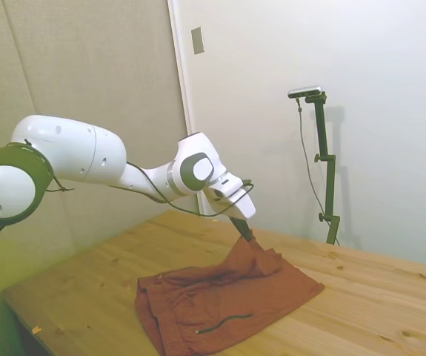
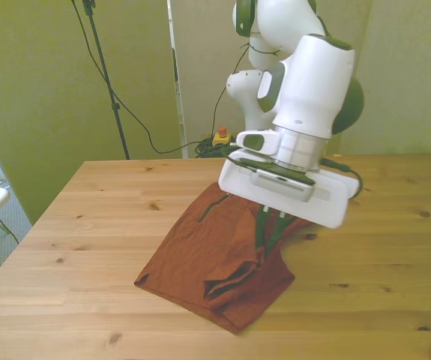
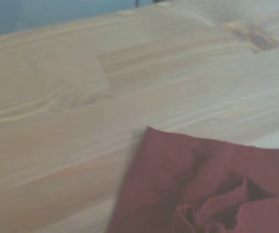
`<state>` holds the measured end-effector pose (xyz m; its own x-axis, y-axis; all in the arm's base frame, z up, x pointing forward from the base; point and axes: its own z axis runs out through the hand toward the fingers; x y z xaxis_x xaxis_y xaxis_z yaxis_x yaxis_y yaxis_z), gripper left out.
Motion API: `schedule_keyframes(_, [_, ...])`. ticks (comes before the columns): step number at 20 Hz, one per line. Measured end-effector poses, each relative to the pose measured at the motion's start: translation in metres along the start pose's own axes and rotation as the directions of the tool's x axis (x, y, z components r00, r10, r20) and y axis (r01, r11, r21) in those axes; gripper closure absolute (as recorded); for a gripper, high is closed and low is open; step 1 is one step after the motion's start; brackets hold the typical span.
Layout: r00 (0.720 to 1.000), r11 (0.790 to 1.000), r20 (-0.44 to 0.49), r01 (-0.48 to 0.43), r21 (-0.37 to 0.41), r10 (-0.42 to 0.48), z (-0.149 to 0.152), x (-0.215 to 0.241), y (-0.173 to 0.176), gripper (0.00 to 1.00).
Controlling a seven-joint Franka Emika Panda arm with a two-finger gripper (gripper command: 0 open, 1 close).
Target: Unfold the shorts
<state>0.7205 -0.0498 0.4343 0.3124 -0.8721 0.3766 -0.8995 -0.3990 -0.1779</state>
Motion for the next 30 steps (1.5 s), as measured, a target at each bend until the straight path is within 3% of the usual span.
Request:
schedule_keyframes(10, [0.998, 0.994, 0.053, 0.041, 0.104, -0.046, -0.006, -0.06, -0.084, 1.0])
schedule_keyframes(19, [0.989, 0.986, 0.079, 0.114, 0.121, -0.124, -0.029, -0.127, -0.129, 1.0])
schedule_keyframes(20, [0.988, 0.986, 0.082, 0.122, 0.113, -0.132, -0.027, -0.134, -0.131, 0.0])
schedule_keyframes(25, [0.986, 0.987, 0.088, 0.132, 0.092, -0.14, -0.001, -0.146, -0.134, 0.0])
schedule_keyframes(30, [0.989, 0.988, 0.08, 0.114, 0.101, -0.123, -0.007, -0.131, -0.133, 0.0])
